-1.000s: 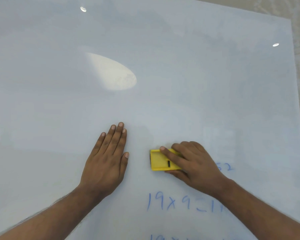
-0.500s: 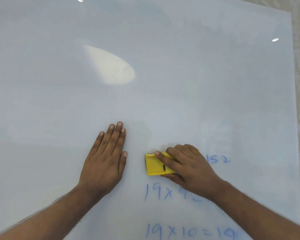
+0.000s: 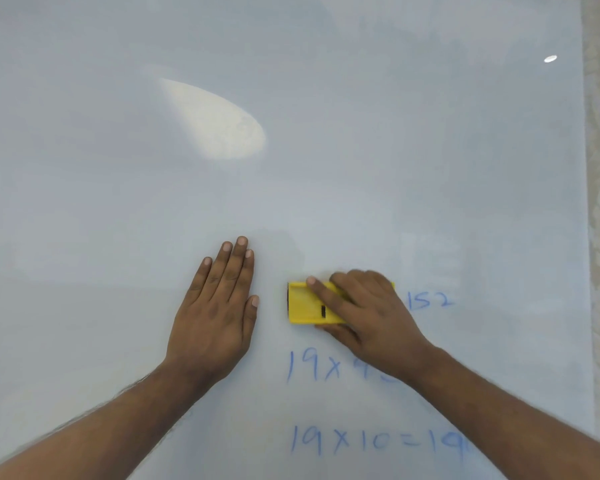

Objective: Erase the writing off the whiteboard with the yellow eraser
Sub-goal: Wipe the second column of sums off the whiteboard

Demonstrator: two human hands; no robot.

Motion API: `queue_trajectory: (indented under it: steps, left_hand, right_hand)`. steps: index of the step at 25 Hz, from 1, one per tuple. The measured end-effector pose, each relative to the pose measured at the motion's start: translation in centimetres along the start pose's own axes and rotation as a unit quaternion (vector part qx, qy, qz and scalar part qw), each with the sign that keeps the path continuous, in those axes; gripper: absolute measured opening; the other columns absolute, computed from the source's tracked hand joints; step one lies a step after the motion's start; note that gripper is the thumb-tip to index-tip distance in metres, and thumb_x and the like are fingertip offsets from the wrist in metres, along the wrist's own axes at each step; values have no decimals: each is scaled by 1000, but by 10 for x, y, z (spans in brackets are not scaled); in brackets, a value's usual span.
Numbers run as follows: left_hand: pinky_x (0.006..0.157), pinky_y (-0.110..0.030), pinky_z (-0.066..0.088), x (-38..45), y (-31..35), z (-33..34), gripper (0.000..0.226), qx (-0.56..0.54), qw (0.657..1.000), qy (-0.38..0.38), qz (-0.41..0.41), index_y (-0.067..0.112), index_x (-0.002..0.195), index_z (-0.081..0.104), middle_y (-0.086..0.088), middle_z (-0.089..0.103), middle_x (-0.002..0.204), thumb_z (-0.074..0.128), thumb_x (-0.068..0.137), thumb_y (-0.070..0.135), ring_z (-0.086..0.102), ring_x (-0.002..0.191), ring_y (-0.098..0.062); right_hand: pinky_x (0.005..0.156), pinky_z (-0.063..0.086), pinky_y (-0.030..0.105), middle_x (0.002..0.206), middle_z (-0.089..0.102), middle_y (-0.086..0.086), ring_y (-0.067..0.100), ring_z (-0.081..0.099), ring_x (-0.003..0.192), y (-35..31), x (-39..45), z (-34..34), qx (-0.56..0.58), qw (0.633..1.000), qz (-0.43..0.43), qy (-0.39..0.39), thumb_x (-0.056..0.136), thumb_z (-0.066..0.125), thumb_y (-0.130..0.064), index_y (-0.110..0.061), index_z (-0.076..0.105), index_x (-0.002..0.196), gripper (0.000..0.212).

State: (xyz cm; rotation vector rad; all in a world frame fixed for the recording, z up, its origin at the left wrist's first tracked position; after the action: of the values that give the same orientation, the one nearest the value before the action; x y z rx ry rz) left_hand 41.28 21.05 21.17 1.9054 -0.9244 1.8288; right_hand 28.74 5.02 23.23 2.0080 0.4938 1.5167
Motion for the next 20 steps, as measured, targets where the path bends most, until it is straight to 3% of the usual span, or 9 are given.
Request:
queue_trajectory:
  steps: [4,7,10,16,20]
  left_hand:
    - [126,-44,17,-4,5,1,60,5,1000,-14,19,2,158,24,-12,19,169,28,105,29,18,157,-25]
    - [126,-43,15,-8,12,4,60,7,1000,-19,22,2,158,24,-12,18,169,28,105,30,16,157,-24]
    - [127,-43,15,-8,14,4,60,-1,1000,-14,20,1,157,25,-12,20,168,28,104,29,17,157,-25]
    - [126,-45,17,-9,12,2,60,-9,1000,-9,28,0,157,27,-13,22,168,29,104,29,19,156,-26]
    - [126,-45,18,-11,15,3,60,-3,1000,-10,28,0,156,27,-13,22,168,29,104,28,20,156,-26]
  right_hand:
    - [86,43,41,115,60,13,32,56,99,30,-38,-16,-17,999,-34,-26,99,48,-40,-13,46,142,51]
    - [85,45,44,114,60,18,39,60,97,81,-29,-34,-22,997,76,9,97,50,-40,-10,47,142,54]
    - [91,42,42,116,59,17,37,58,102,79,-13,-30,-13,990,134,37,95,51,-40,-9,50,140,54]
    - [91,41,41,118,58,9,31,55,103,35,-72,-17,14,999,27,-45,99,45,-39,-16,44,144,51]
    - [93,43,43,121,60,13,37,58,106,84,-80,-39,-25,996,64,-50,97,47,-39,-14,47,142,51]
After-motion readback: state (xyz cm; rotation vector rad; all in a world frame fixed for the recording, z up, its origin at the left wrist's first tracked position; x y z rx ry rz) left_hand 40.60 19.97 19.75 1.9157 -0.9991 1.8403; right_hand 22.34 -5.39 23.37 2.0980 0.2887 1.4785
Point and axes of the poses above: each hand's wrist, its own x-axis towards the middle knuckle, its own z-axis out of the palm, y = z × x, the point moved 7 cm from there along x, towards the middle knuckle
